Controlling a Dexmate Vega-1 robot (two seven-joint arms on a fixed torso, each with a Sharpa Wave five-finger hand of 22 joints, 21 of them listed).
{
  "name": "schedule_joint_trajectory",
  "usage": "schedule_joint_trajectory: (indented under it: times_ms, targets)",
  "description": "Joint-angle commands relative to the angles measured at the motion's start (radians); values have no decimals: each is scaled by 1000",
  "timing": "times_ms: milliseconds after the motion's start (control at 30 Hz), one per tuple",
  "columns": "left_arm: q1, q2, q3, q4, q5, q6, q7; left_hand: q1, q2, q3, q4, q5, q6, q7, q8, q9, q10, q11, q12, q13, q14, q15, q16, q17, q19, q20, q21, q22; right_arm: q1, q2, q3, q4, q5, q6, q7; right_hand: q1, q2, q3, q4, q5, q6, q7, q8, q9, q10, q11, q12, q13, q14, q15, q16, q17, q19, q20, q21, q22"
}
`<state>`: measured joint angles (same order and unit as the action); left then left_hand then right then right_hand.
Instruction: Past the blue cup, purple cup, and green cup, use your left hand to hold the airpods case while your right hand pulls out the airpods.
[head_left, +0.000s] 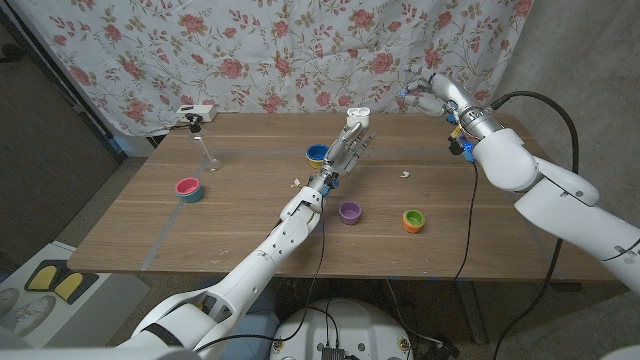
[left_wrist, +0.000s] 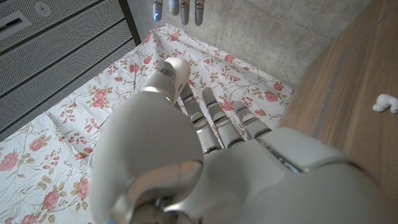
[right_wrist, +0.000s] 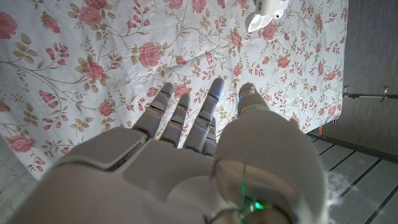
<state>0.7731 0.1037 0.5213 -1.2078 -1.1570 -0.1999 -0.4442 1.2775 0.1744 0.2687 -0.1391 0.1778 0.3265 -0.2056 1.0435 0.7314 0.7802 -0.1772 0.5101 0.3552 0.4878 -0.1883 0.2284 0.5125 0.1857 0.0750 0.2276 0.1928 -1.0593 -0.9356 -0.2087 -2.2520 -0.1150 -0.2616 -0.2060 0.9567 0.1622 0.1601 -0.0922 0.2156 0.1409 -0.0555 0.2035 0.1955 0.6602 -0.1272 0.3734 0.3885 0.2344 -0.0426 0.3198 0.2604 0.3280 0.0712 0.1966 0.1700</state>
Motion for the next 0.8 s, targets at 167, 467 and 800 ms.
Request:
schedule_joint_trajectory:
  times_ms: [167,467,800]
  targets:
    - [4,6,3,-6,23,-9,35,1,5,8,2,3,0,-1,4,-1,51,-45,32,86,31,-38,2,4,-4,-1,1,2,18,-5,-21,-28,-1,5,21,-6,-3,8,0,9,6,0,4,2,9,-1,-2,2,8,-55,8,-1,5,9,3,5]
    - [6,12,7,-11,38,-16,48,0,4,8,2,3,-1,-1,4,-3,52,-45,30,86,31,-39,2,5,-4,-2,2,2,50,-3,-56,-41,-14,-9,50,-4,-4,10,-4,10,7,0,4,2,14,3,-3,3,6,-52,8,-3,4,11,3,5]
    - [7,15,11,-13,48,-19,57,-1,3,8,3,3,2,-1,6,-6,52,-45,28,84,30,-39,2,6,-3,-1,2,2,89,1,-91,-64,-26,-54,94,-4,-5,11,-7,11,5,2,3,2,13,7,-6,4,4,-46,9,-4,-3,18,0,5]
